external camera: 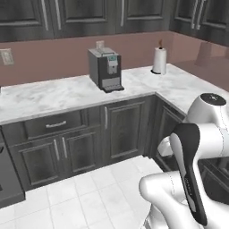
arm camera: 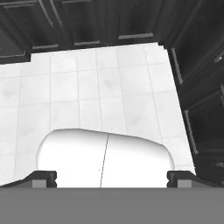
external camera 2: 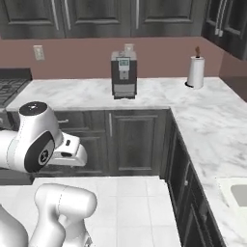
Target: Navigate to the coffee machine.
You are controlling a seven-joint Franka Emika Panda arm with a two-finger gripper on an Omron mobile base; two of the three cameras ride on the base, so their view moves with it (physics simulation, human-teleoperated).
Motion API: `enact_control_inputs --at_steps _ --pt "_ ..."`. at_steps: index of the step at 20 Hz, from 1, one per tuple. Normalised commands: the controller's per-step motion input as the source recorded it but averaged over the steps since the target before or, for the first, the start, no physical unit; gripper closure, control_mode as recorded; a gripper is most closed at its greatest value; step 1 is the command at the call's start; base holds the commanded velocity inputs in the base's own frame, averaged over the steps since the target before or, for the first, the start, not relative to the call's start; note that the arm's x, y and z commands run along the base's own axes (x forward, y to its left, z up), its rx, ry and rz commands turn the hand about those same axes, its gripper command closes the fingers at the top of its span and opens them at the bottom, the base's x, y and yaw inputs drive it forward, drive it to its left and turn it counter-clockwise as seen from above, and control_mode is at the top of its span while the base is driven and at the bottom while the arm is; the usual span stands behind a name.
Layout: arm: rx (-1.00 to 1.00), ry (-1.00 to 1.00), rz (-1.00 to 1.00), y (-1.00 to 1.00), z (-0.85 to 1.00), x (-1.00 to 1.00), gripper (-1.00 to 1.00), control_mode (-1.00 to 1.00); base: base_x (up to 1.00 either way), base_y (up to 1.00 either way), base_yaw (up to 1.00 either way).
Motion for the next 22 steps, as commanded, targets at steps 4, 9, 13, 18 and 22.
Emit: enact_control_inputs --at_steps 4,9,13,18,22 --pt "0.0 0.0 0.0 0.0 0.0 0.0 -1.0 1.0 0.74 -0.65 0.27" --pt "0.0 0.0 0.0 0.0 0.0 0.0 -1.0 1.0 0.74 -0.55 0.25" --pt "0.0 0.0 0.0 0.0 0.0 0.0 -1.0 1.0 0.72 -0.17 0.18" --pt "0.0 0.0 0.0 0.0 0.0 0.0 -1.0 1.0 0.79 0.0 0.13" --pt "0.0 0.0 0.0 0.0 0.0 0.0 -1.0 1.0 0.77 -0.01 0.12"
